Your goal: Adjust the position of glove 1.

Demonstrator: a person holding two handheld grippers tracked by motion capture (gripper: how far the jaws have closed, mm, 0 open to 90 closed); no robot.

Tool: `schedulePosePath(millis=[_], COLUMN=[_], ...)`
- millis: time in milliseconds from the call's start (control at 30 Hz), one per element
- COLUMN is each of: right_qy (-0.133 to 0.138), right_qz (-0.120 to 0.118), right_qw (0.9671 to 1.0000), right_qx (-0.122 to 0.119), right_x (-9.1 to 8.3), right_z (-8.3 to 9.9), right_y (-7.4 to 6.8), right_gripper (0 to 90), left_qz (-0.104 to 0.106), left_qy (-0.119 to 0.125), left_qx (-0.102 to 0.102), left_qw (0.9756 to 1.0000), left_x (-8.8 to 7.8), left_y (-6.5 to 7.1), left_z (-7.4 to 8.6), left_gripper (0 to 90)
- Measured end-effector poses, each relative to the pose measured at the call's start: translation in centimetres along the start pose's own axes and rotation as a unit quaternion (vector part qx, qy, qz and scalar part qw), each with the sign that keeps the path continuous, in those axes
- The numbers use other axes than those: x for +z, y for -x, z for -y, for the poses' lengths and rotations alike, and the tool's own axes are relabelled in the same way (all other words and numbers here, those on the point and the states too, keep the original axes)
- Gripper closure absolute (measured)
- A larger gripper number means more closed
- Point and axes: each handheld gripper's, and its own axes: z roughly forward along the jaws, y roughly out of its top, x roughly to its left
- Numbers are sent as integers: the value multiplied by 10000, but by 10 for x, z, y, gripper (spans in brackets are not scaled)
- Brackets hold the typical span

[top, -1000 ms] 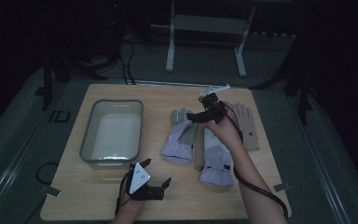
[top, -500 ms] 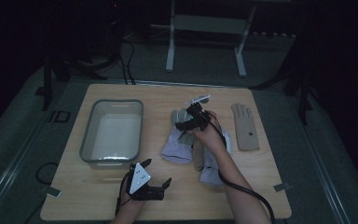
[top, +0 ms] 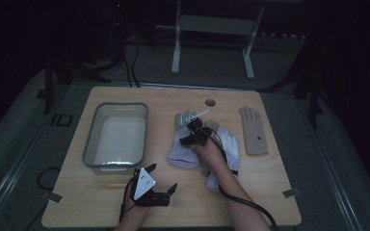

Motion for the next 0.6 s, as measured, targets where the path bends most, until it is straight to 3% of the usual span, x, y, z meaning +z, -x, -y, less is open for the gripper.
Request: schedulePosePath(millis=[133,233,433,600], right_qy=[-98,-90,92,294], right_qz=[-124,-234,-348,-329], right_qw=[9998,9996,9989,9972], right_qx=[-104,-149,-291,-609], right_x=[-3,-8,-34,-64], right_z=[-3,-2,3,9], right_y=[-5,-7,-13,-22], right_gripper=[710,787,810,812], left_qz=[3,12,9,-12], left_qy=[-1,7,7,7], left_qx=[3,10,-8,17], left_qw=[10000,10000,10000,10000], left_x=[0,0,0,0], left_y=[0,0,0,0], left_z=[0,0,0,0], left_gripper=[20,20,20,20])
